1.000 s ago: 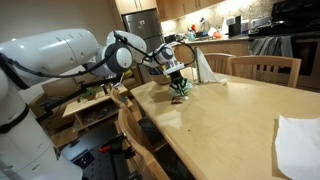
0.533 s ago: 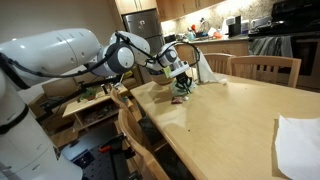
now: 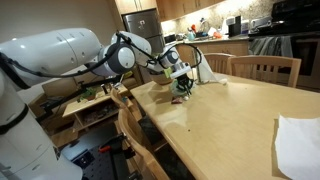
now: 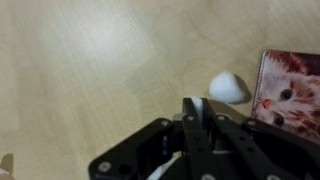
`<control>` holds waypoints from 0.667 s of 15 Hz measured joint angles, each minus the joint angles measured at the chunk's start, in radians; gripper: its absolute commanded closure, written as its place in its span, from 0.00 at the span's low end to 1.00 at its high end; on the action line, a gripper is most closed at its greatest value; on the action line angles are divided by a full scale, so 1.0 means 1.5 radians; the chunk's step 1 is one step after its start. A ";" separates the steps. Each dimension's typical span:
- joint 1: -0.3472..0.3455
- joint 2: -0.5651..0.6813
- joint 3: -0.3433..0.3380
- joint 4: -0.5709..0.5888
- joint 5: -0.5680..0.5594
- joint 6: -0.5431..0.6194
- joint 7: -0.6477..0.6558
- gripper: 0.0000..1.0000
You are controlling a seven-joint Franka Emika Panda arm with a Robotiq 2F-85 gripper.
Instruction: Pick up the marshmallow from the table and place it in the pack
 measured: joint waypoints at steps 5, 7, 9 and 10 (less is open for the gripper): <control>0.002 0.000 0.003 0.000 0.000 -0.009 0.000 0.90; 0.003 0.000 0.003 0.000 0.000 -0.021 0.004 0.90; 0.003 0.000 0.003 0.000 0.001 -0.033 0.028 0.90; 0.003 0.000 0.003 0.000 0.002 -0.039 0.045 0.90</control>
